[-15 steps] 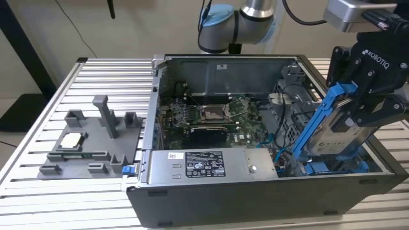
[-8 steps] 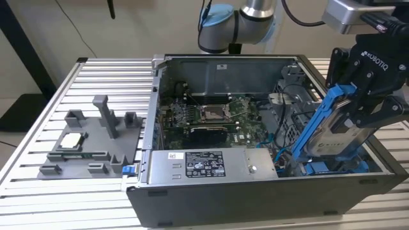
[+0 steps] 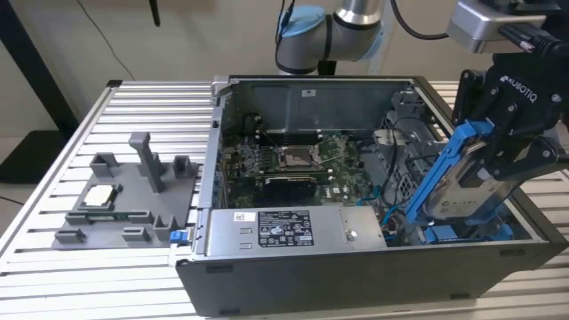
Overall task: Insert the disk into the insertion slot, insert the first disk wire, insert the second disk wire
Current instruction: 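Insert the disk into the insertion slot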
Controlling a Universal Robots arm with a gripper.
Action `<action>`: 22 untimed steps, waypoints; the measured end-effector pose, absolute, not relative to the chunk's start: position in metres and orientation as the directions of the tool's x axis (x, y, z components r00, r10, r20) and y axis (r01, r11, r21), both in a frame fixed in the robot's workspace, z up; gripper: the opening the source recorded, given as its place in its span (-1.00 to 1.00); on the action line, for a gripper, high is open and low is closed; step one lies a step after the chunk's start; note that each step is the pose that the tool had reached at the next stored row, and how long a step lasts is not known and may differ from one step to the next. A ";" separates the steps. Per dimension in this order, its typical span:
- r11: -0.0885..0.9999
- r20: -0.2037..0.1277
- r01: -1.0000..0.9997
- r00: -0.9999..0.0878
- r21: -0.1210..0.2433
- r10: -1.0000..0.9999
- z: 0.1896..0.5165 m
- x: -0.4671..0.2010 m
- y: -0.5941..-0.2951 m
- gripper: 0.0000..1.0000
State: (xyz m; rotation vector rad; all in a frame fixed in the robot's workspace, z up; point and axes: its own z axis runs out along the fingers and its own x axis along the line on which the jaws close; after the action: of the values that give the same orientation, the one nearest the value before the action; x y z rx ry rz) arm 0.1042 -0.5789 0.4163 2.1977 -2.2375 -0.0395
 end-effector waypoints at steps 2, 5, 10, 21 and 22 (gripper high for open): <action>0.018 -0.014 -1.000 -0.018 0.022 -1.000 0.415 0.105 -0.579 -0.35; 0.018 -0.016 -1.000 -0.018 0.021 -1.000 0.414 0.106 -0.579 -0.35; 0.018 -0.019 -1.000 -0.018 0.022 -1.000 0.413 0.109 -0.578 -0.35; 0.018 -0.019 -1.000 -0.017 -0.023 -1.000 0.424 0.109 -0.578 -0.35; 0.017 -0.019 -1.000 -0.017 -0.025 -1.000 0.423 0.109 -0.578 -0.35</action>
State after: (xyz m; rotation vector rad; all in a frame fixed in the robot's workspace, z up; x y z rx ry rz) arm 0.1088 -0.5782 0.4225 2.2239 -2.2627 0.0066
